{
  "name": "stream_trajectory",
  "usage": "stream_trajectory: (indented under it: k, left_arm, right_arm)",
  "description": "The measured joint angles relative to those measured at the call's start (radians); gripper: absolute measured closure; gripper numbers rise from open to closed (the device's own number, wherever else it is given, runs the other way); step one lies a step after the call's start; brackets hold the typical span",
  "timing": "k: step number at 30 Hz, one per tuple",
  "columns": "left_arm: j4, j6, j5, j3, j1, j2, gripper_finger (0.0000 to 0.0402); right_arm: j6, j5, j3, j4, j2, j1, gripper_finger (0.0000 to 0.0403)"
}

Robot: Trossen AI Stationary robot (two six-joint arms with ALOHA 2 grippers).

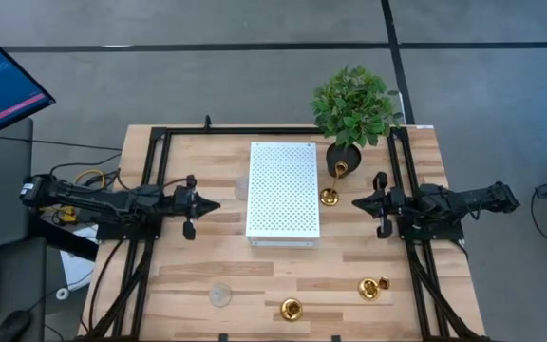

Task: Pick & Place candle stick holders
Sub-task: Put the top golden candle holder on the shelf

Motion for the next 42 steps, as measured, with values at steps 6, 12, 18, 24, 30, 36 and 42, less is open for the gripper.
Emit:
stream_trajectory:
  k: [6,12,18,24,30,36,42]
  left_arm:
    - [0.035,-0.003,-0.023,0.0,0.0,0.0,0.0394]
    - [0.052,0.035,-0.196,0.0,0.0,0.008,0.0394]
    - [0.073,0.05,-0.249,0.0,0.0,0.054,0.0394]
    - [0.167,0.053,-0.251,0.0,0.0,0.119,0.0394]
    - [0.21,0.061,-0.251,0.0,0.0,0.151,0.0394]
    - [0.211,0.061,-0.251,0.0,0.0,0.151,0.0394]
    - [0.21,0.058,-0.251,0.0,0.0,0.151,0.0394]
  right_arm:
    - [0.047,0.089,0.0,0.0,0.0,0.0,0.0403]
    - [0.062,0.21,0.0,0.0,0.011,0.0,0.0403]
    - [0.129,0.298,0.0,0.002,0.077,-0.001,0.0403]
    - [0.14,0.326,-0.001,0.104,0.183,-0.011,0.0403]
    - [0.137,0.326,-0.001,0.237,0.315,-0.019,0.0403]
    - [0.133,0.306,-0.001,0.341,0.426,-0.019,0.0403]
    - [0.133,0.303,0.0,0.375,0.516,-0.016,0.0403]
